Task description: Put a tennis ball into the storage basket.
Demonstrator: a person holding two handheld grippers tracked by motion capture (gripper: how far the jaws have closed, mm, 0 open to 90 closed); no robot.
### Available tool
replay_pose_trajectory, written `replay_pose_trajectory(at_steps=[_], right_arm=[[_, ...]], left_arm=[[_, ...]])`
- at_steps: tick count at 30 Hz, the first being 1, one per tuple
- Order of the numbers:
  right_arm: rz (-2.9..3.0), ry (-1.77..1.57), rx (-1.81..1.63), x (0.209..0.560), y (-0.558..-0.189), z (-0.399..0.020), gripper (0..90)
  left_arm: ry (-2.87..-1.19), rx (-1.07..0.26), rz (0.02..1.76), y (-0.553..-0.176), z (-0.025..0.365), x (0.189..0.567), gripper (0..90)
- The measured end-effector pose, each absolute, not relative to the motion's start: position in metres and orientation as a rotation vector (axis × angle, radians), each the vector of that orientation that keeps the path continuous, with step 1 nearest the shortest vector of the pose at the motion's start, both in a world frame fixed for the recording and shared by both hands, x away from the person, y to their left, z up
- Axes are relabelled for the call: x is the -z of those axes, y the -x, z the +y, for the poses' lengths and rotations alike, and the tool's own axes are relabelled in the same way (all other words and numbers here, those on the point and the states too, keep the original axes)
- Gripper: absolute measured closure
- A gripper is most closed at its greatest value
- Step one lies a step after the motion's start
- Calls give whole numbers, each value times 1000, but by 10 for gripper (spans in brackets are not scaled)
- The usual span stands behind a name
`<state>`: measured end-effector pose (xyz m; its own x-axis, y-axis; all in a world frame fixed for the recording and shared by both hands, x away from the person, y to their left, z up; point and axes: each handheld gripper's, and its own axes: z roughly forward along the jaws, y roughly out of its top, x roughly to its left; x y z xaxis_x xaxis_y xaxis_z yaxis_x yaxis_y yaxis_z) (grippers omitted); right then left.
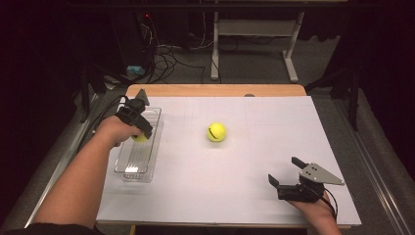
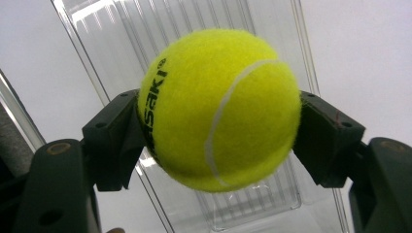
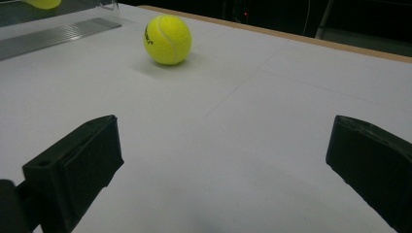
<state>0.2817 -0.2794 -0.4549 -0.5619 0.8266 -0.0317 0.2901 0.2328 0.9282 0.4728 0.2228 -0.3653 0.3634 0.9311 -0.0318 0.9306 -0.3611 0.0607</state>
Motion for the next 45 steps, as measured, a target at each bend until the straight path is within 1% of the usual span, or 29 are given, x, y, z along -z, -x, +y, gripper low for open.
replay_pose_trajectory(at_steps=[8,10,12,14,19,26,38,45], right_arm=[[1977,-1018,-1315,454,-281,-280,0],[1978,-1020,-1316,454,-281,-280,0],[1977,-1018,-1314,454,-281,-279,0],[1979,-1020,-1315,455,-281,-279,0],[1978,-1016,-1313,454,-282,-278,0],[1980,-1016,-1310,454,-282,-278,0],[1981,-1007,-1314,453,-282,-276,0],[1981,-1005,-1323,453,-278,-277,0]], left_arm=[[-2543,-39,1741,-474,220,367,266],[-2530,-36,1729,-474,220,365,247],[-2525,-11,1710,-473,219,362,100],[-2524,-4,1683,-471,219,359,7],[-2516,4,1669,-465,219,353,7],[-2535,23,1603,-457,210,348,13],[-2609,46,1480,-432,178,350,7],[-2647,8,1427,-419,157,356,6]])
